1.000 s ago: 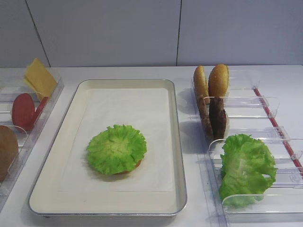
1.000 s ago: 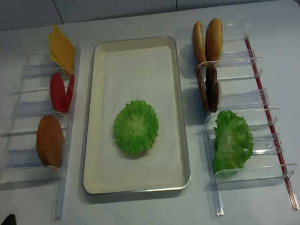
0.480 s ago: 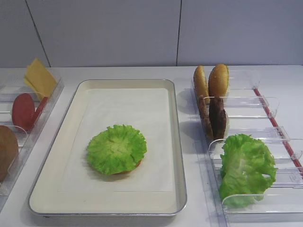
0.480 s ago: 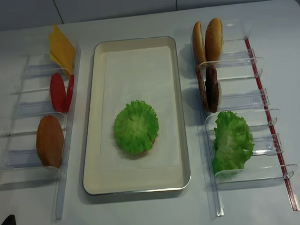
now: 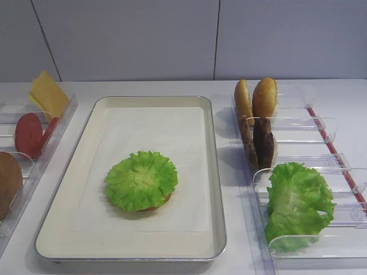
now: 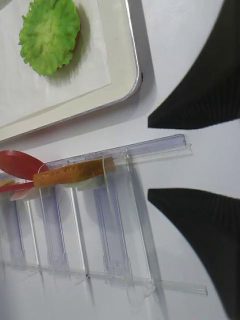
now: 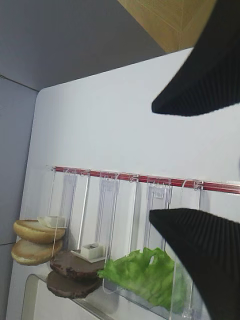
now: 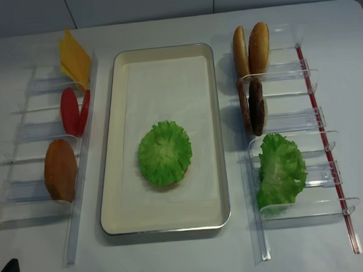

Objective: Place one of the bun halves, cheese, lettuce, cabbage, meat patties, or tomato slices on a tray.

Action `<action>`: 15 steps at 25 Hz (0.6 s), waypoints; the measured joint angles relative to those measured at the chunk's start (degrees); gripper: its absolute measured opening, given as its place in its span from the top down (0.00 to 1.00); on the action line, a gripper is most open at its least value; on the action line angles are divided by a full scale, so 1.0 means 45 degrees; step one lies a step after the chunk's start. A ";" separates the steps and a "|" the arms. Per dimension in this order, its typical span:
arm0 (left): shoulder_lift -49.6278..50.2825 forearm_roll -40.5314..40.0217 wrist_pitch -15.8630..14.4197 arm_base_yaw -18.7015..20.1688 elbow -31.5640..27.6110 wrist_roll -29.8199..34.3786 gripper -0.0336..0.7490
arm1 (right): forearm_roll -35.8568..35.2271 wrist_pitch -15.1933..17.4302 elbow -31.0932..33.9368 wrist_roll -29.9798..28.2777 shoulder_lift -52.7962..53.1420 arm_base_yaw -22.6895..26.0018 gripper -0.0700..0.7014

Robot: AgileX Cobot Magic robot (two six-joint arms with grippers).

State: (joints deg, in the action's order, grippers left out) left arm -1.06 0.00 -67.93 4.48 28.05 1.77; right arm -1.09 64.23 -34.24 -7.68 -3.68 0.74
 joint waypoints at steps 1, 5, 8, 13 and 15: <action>0.0000 0.0000 0.0000 0.0000 0.0000 0.0000 0.58 | -0.0061 -0.0071 0.0252 0.0000 0.0086 0.0000 0.38; 0.0000 0.0000 0.0000 0.0000 0.0000 0.0000 0.58 | -0.0180 -0.0245 0.1017 -0.0261 0.0874 0.0000 0.38; 0.0000 0.0000 0.0000 0.0000 0.0000 0.0000 0.58 | -0.0352 -0.0197 0.1302 -0.0284 0.1020 0.0000 0.38; 0.0000 0.0000 0.0000 0.0000 0.0000 0.0000 0.58 | -0.0554 0.0236 0.1593 -0.0672 0.1020 0.0000 0.38; 0.0000 0.0000 0.0000 0.0000 0.0000 0.0000 0.58 | -0.0587 0.0240 0.1593 -0.0702 0.1047 0.0000 0.38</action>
State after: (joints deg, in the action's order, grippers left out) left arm -1.06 0.00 -67.93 4.48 28.05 1.77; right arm -3.73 65.31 -27.08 -10.83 1.04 0.74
